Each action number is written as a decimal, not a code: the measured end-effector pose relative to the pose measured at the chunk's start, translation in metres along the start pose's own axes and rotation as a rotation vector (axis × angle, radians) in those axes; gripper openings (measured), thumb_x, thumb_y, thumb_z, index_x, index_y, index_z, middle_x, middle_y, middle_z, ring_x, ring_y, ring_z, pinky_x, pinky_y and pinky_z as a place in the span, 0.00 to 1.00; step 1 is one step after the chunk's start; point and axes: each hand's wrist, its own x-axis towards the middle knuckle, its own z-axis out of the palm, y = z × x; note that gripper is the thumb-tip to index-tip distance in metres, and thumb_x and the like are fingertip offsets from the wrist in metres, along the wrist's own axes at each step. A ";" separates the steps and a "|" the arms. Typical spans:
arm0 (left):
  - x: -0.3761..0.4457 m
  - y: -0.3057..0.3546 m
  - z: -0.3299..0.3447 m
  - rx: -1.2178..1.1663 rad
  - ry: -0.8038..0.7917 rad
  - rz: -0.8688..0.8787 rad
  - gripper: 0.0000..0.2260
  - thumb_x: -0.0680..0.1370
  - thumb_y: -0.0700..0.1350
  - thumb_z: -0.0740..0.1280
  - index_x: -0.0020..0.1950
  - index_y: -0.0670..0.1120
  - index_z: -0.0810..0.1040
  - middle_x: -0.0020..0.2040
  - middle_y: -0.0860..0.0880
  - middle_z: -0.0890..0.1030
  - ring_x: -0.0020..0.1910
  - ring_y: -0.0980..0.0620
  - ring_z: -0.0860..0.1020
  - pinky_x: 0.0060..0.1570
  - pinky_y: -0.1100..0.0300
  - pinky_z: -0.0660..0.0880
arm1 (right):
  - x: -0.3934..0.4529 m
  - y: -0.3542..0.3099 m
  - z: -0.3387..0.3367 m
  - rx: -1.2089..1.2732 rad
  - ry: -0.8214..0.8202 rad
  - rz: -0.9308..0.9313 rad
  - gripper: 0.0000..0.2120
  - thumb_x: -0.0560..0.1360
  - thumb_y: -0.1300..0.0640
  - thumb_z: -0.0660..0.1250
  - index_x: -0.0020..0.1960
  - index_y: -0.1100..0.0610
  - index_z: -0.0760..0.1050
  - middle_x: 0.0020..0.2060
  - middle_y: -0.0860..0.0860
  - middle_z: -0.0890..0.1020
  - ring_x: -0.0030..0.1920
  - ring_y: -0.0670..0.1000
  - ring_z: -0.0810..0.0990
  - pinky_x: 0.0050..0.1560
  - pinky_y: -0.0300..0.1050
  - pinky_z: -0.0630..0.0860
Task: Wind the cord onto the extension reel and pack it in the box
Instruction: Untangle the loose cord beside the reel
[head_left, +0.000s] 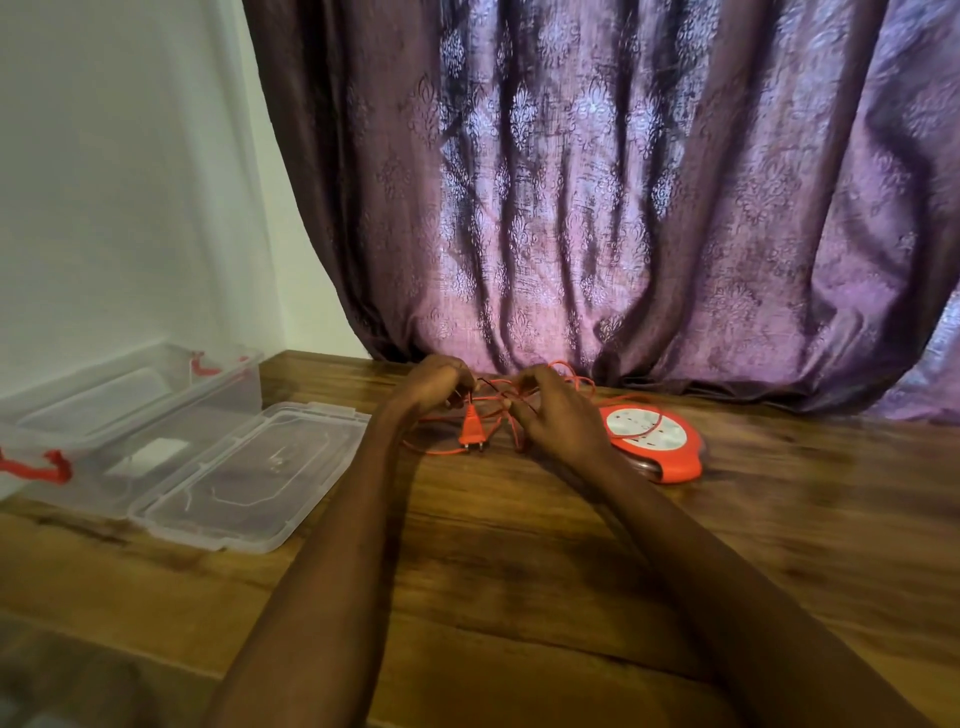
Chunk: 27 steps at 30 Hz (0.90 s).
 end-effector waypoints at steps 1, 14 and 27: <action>-0.001 0.002 0.000 -0.018 -0.013 -0.006 0.09 0.72 0.37 0.66 0.33 0.46 0.82 0.30 0.46 0.80 0.28 0.52 0.76 0.31 0.63 0.70 | 0.001 -0.001 0.000 0.010 -0.004 -0.035 0.13 0.78 0.47 0.65 0.62 0.48 0.76 0.58 0.48 0.81 0.56 0.54 0.80 0.54 0.51 0.74; -0.012 0.014 -0.008 -0.025 0.046 -0.109 0.05 0.73 0.43 0.68 0.41 0.44 0.83 0.33 0.51 0.80 0.30 0.54 0.74 0.32 0.61 0.67 | 0.005 -0.013 0.014 0.018 -0.456 -0.271 0.08 0.75 0.52 0.70 0.52 0.49 0.86 0.48 0.50 0.86 0.51 0.50 0.81 0.53 0.50 0.75; -0.013 0.001 -0.006 0.074 -0.053 -0.150 0.08 0.75 0.37 0.68 0.50 0.35 0.83 0.31 0.43 0.74 0.26 0.48 0.70 0.25 0.64 0.64 | 0.036 0.001 -0.001 -0.240 -0.282 0.020 0.15 0.79 0.47 0.63 0.64 0.42 0.78 0.58 0.56 0.83 0.62 0.60 0.77 0.59 0.53 0.73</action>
